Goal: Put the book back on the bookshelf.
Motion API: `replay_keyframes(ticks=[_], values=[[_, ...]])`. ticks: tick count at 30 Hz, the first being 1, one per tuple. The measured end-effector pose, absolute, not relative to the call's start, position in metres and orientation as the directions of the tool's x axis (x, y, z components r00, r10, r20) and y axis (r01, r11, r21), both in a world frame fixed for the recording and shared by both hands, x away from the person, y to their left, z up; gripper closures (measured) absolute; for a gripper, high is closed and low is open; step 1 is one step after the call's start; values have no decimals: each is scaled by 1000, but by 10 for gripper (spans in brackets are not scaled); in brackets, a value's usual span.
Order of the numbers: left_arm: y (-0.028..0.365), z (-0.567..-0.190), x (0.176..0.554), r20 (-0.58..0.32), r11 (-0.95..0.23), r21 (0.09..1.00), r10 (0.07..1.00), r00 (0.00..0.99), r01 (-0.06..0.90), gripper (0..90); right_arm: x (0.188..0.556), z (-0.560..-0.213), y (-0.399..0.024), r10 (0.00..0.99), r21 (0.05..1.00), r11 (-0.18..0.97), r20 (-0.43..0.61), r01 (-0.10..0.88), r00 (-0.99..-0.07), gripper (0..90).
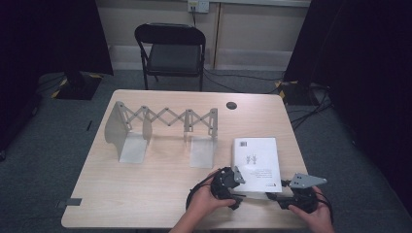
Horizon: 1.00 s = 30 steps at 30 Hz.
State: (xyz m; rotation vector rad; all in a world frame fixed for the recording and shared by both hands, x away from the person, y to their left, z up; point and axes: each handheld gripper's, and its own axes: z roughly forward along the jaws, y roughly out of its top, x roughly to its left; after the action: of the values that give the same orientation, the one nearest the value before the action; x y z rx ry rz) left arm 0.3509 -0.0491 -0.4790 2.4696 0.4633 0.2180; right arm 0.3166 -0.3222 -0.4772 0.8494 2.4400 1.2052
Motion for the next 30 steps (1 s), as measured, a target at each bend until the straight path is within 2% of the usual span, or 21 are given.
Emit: replay_keyframes(ticks=[3,5,9,18,22,30], values=[[-43,-472,348,69,-716,647,398,915,262,223,316,-476,-323,619,798,472,4,375,-785,423],[-44,-465,346,91,-715,654,397,913,246,164,316,-476,-323,618,799,469,8,377,-786,425],[-47,-449,344,119,-706,680,373,920,198,164,317,-475,-323,619,799,465,14,381,-785,426],[-70,-446,353,115,-719,671,344,932,183,158,317,-473,-323,620,801,462,16,381,-785,428],[-81,-449,352,117,-735,662,294,949,146,157,317,-472,-322,623,803,456,20,384,-782,431],[-102,-455,349,237,-774,627,298,925,89,49,317,-470,-321,627,803,456,17,384,-779,435]])
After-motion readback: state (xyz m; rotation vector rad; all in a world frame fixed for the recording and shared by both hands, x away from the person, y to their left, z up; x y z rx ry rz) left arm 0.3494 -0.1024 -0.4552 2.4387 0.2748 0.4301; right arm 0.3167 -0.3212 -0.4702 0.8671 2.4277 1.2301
